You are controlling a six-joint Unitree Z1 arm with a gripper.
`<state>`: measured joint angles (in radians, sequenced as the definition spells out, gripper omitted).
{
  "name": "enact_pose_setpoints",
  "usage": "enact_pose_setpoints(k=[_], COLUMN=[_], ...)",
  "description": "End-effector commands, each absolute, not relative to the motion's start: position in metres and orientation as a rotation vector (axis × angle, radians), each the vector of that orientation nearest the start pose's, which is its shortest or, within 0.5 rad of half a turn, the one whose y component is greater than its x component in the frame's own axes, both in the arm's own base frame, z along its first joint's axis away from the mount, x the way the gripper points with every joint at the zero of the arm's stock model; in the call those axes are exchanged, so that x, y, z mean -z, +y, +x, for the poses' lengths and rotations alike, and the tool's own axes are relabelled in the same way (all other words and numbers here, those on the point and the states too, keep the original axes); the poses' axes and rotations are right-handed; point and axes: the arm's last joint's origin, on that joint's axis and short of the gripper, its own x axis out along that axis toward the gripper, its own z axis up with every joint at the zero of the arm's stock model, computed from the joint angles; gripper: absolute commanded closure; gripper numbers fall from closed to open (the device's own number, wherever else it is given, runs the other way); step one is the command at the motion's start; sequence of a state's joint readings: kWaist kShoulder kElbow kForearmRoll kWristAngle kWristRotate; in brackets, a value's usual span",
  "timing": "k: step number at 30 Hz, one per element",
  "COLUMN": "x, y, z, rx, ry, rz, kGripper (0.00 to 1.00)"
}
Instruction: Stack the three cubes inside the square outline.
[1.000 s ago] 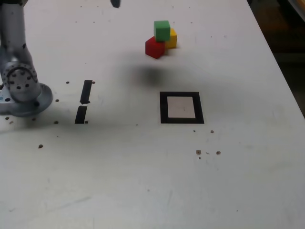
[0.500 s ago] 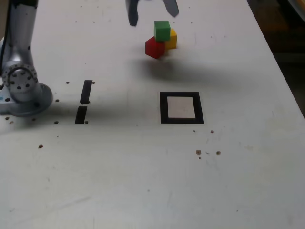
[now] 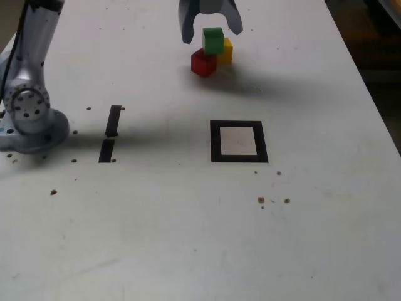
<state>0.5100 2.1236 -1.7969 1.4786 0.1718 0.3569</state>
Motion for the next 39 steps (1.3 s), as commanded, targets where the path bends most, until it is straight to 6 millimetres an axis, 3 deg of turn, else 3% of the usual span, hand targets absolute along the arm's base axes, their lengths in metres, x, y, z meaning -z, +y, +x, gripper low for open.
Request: enact_pose_setpoints(k=[1,19,33,39], x=[-0.264,-0.256,-0.276,-0.299], y=[0.2,0.204,0.189,0.156], z=[0.333,0.341,0.345,0.364], rx=[-0.154,-0.156,-0.087,-0.06], ry=[1.849,1.797,1.729,1.674], rz=[-0.059,-0.063,-0.057,0.057], kGripper=[0.11,0.61,0.78,0.8])
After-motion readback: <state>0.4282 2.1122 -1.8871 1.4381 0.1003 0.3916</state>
